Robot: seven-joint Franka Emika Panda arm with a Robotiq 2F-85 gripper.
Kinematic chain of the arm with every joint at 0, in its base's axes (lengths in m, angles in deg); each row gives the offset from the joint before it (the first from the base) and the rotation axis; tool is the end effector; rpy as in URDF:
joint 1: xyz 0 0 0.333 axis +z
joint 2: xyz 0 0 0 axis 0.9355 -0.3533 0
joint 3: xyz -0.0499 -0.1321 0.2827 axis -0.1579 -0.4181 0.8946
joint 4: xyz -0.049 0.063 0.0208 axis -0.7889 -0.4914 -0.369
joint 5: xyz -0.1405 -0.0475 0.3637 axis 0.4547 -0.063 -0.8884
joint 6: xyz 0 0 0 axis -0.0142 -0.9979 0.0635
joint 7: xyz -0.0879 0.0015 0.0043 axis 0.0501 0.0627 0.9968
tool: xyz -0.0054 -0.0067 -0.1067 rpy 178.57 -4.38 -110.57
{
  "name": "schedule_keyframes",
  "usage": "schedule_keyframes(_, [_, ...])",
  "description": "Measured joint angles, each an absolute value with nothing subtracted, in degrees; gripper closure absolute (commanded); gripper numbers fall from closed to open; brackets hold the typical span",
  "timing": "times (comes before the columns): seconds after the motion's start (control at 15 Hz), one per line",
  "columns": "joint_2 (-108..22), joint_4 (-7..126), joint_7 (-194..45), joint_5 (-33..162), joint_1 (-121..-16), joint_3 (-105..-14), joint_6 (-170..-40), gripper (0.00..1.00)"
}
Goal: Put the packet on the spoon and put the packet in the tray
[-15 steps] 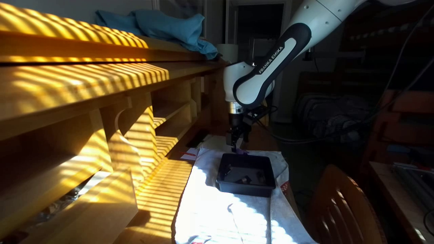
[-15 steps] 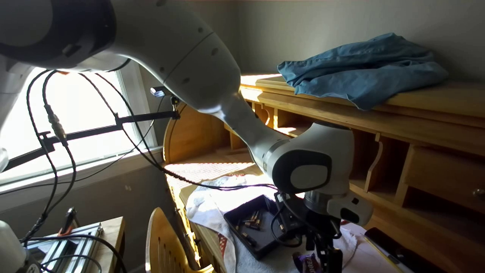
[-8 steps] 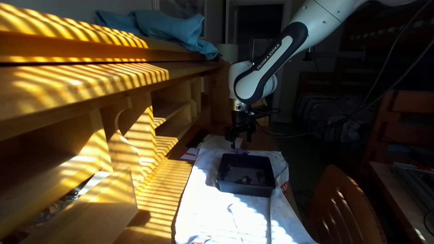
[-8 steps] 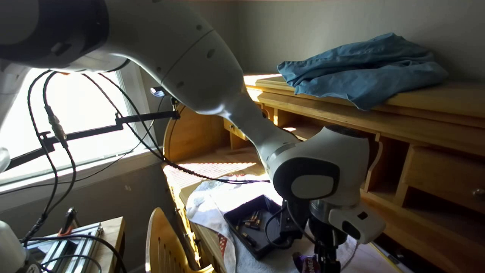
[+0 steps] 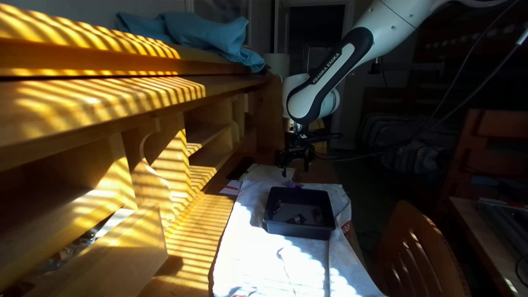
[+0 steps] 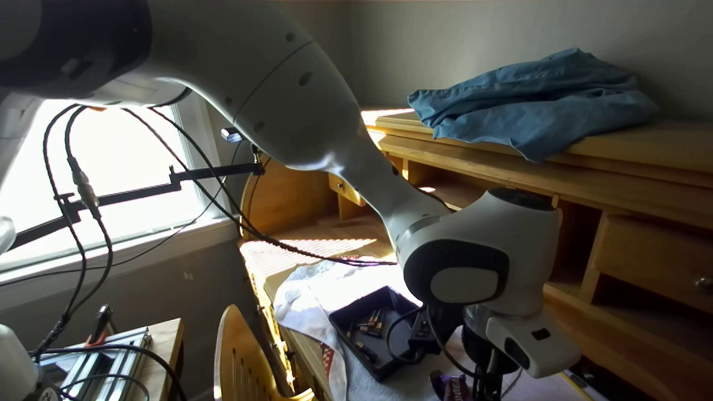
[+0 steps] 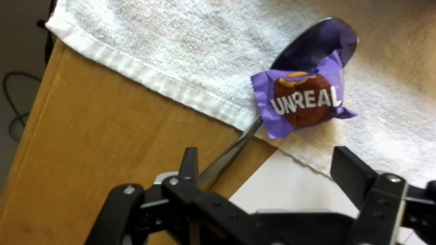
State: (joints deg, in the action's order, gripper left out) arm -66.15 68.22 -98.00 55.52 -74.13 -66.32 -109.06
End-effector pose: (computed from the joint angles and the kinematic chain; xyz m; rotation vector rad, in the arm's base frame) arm 0.6372 -0.1669 0.1763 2.8494 -1.1912 -0.0144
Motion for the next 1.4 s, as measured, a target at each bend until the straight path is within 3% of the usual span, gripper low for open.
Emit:
schedule_keyframes(0.07, [-66.2, 68.3, -98.5, 55.3, -74.1, -66.4, -109.1, 0.03])
schedule_keyframes(0.2, [-66.2, 68.4, -99.6, 55.0, -74.1, -66.5, -109.1, 0.28])
schedule_keyframes(0.87, [-67.1, 69.0, -102.8, 54.6, -74.2, -67.0, -109.1, 0.97])
schedule_keyframes(1.0, [-67.2, 69.0, -103.1, 54.6, -74.2, -67.0, -109.1, 1.0])
schedule_keyframes(1.4, [-67.3, 69.0, -104.2, 54.6, -74.2, -67.2, -109.1, 0.97])
